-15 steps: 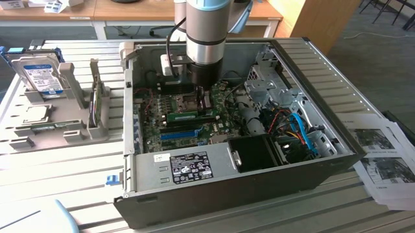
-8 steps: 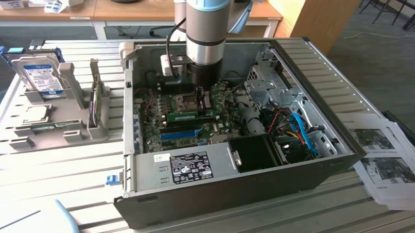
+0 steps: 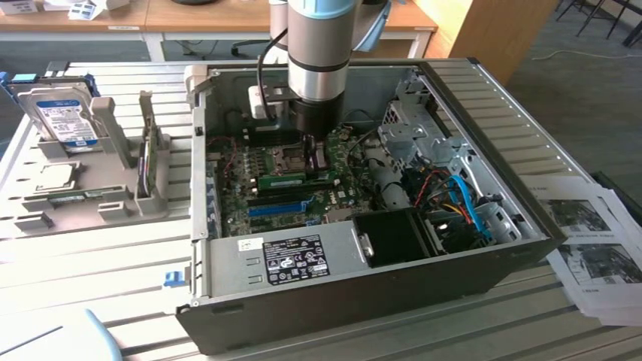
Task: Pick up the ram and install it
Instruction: 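Insert the ram into the slot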
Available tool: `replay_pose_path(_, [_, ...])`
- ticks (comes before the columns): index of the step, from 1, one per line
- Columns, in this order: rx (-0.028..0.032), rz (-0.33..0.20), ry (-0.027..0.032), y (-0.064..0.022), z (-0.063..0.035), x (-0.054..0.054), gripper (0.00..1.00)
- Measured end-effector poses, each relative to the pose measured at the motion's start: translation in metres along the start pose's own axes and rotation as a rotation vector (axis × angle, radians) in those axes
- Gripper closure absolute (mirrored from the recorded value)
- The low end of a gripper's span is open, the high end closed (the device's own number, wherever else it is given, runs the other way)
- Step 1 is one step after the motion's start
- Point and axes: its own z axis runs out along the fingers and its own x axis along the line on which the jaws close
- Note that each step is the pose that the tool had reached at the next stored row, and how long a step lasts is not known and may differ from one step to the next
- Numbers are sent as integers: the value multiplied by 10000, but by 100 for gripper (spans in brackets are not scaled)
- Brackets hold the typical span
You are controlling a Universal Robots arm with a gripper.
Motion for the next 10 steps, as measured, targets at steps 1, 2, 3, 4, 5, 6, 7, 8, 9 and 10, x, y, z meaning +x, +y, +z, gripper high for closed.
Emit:
replay_pose_path(1, [-2, -1, 5, 0, 2, 1, 89])
replay_pose_path(2, [-2, 0, 5, 0, 2, 1, 89])
replay_pose_path(3, [-3, -1, 5, 0, 3, 1, 89])
replay_pose_path(4, [-2, 0, 4, 1, 3, 1, 89])
replay_pose_path(5, [-2, 0, 2, 1, 4, 1, 89])
replay_pose_path(6, [-1, 0, 1, 0, 4, 0, 89])
replay_pose_path(7, [-1, 1, 2, 1, 4, -3, 89])
replay_pose_path(8, [2, 3, -9, 1, 8, -7, 89])
replay_pose_path(9, [1, 1, -5, 1, 7, -9, 89])
replay_pose_path(10, [0, 1, -3, 1, 6, -8, 89])
